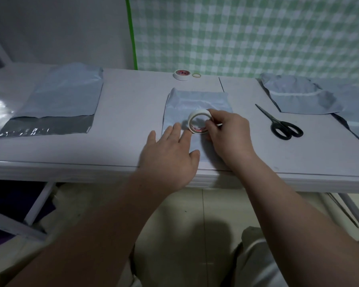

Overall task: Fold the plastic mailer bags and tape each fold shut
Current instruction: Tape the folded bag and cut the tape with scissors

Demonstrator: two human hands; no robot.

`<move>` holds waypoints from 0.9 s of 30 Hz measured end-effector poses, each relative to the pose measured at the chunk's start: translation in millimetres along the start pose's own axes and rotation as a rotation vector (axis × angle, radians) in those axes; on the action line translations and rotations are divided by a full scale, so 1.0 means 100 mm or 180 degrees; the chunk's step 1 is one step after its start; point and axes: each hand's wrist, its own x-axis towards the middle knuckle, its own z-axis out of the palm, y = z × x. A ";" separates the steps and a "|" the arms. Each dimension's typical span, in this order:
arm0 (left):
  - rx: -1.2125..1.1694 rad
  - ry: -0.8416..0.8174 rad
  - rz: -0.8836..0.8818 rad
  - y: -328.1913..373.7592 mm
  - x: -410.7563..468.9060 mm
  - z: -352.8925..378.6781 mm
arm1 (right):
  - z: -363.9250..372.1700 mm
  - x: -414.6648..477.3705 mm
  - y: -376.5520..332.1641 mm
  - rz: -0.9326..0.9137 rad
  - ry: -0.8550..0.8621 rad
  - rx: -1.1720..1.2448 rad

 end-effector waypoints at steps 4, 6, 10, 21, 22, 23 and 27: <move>0.0019 -0.0006 -0.0059 0.02 0.00 0.00 | -0.01 0.01 0.05 -0.0187 0.0038 -0.0371; 0.0022 0.0004 -0.0066 0.03 0.00 0.00 | -0.03 0.02 0.07 -0.0260 -0.0002 -0.0552; 0.0033 0.0022 -0.0043 0.02 0.00 0.00 | -0.10 0.03 0.07 -0.0325 -0.0057 -0.0830; -0.0012 -0.0024 -0.0003 0.01 0.01 -0.02 | -0.22 0.03 0.10 -0.0367 -0.0104 -0.1232; -0.0021 -0.0033 0.0001 0.01 0.01 -0.02 | -0.23 0.03 0.11 -0.0373 -0.0108 -0.1291; -0.0022 -0.0033 0.0006 0.01 0.01 -0.03 | -0.24 0.03 0.11 -0.0369 -0.0116 -0.1345; 0.0007 -0.0029 -0.0008 0.01 0.01 -0.03 | -0.25 0.02 0.12 -0.0376 -0.0115 -0.1466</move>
